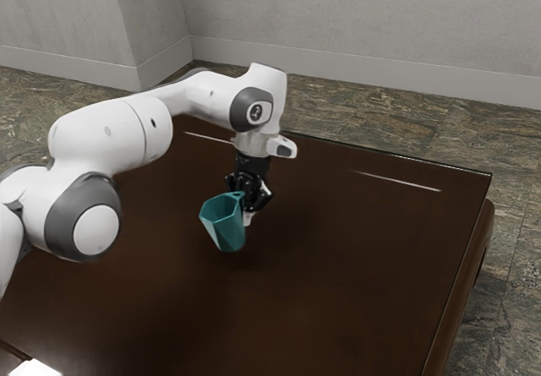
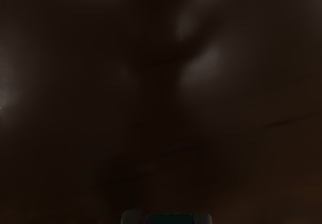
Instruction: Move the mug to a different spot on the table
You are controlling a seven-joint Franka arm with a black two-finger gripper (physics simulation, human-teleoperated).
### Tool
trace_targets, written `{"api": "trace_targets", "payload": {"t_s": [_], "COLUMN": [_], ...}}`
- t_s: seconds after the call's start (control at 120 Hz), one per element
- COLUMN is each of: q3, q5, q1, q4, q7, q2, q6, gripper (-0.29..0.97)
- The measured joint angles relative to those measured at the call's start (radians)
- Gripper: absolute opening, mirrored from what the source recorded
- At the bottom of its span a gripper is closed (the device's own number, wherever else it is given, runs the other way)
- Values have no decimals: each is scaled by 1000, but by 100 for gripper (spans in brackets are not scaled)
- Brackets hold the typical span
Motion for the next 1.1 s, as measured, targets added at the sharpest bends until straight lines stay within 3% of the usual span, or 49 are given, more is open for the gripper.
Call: {"api": "trace_targets", "payload": {"t_s": [0.692,0.9,1.1], "q3": [1,3,7], "q5": [-6,-22,-26], "q1": [11,11,29], "q4": [-8,-6,0], "q7": [-47,-57,-65], "q2": [80,77,70], "q6": [-15,-18,-18], "gripper": [-9,33,53]}}
